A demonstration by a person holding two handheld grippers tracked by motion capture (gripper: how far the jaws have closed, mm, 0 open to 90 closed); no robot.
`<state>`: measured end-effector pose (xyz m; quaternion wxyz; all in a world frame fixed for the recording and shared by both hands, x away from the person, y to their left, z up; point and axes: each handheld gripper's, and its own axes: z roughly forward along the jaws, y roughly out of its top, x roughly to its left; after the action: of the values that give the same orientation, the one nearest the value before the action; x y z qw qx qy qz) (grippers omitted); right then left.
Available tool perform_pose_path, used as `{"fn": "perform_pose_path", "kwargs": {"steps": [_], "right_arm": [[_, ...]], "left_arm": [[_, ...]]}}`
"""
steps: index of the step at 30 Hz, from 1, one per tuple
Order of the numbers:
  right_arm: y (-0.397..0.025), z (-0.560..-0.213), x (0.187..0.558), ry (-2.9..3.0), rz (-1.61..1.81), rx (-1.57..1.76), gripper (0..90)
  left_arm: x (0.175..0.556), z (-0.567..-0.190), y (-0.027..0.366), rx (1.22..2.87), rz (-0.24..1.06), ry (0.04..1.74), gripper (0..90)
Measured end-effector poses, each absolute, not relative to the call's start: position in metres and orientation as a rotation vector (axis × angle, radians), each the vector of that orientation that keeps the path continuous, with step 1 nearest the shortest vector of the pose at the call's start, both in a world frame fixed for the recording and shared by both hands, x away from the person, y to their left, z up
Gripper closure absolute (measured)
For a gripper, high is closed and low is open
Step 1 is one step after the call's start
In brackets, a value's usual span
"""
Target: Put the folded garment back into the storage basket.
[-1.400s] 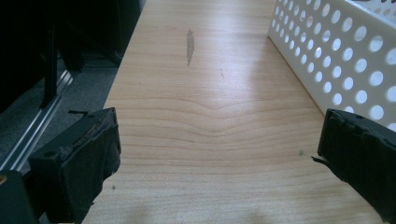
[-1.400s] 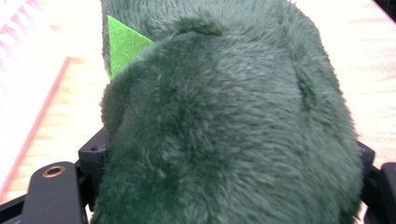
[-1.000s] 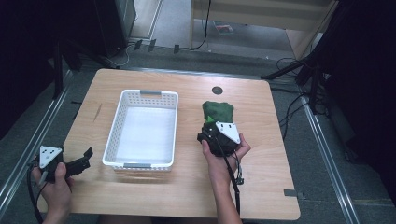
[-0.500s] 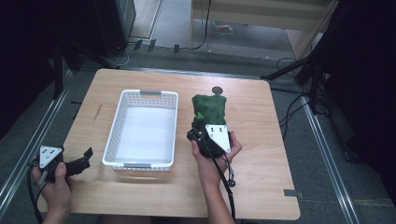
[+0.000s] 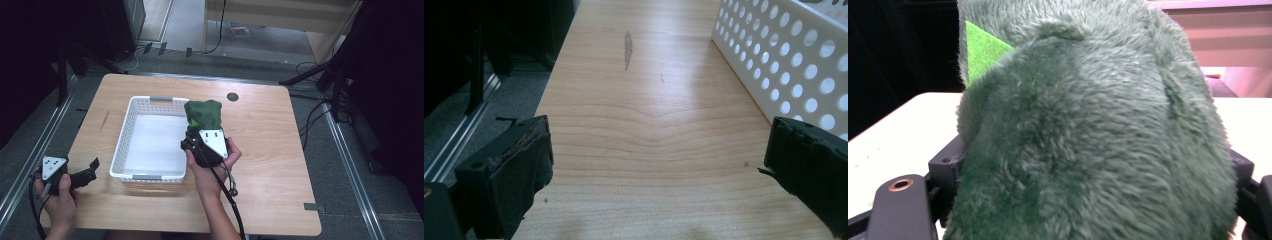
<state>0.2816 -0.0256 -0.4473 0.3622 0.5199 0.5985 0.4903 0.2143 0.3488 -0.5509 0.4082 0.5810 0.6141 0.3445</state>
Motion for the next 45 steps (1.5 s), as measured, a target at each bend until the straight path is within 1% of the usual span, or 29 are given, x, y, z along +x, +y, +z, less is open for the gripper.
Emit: {"fn": "perform_pose_path", "kwargs": {"steps": [8,22,35,45], "right_arm": [[-0.003,-0.443,0.282,1.594,1.283,1.318,17.9],[0.036,-0.445,0.288,1.700,1.291,1.300,17.7],[0.061,-0.448,0.297,1.795,1.273,1.278,17.5],[0.076,-0.453,0.308,1.895,1.212,1.322,17.5]], "left_arm": [[0.215,-0.551,0.349,1.462,0.864,1.549,0.4],[0.215,-0.551,0.349,1.458,0.864,1.548,0.4],[0.215,-0.551,0.349,1.462,0.861,1.548,0.3],[0.215,-0.551,0.349,1.466,0.857,1.549,0.4]]}}
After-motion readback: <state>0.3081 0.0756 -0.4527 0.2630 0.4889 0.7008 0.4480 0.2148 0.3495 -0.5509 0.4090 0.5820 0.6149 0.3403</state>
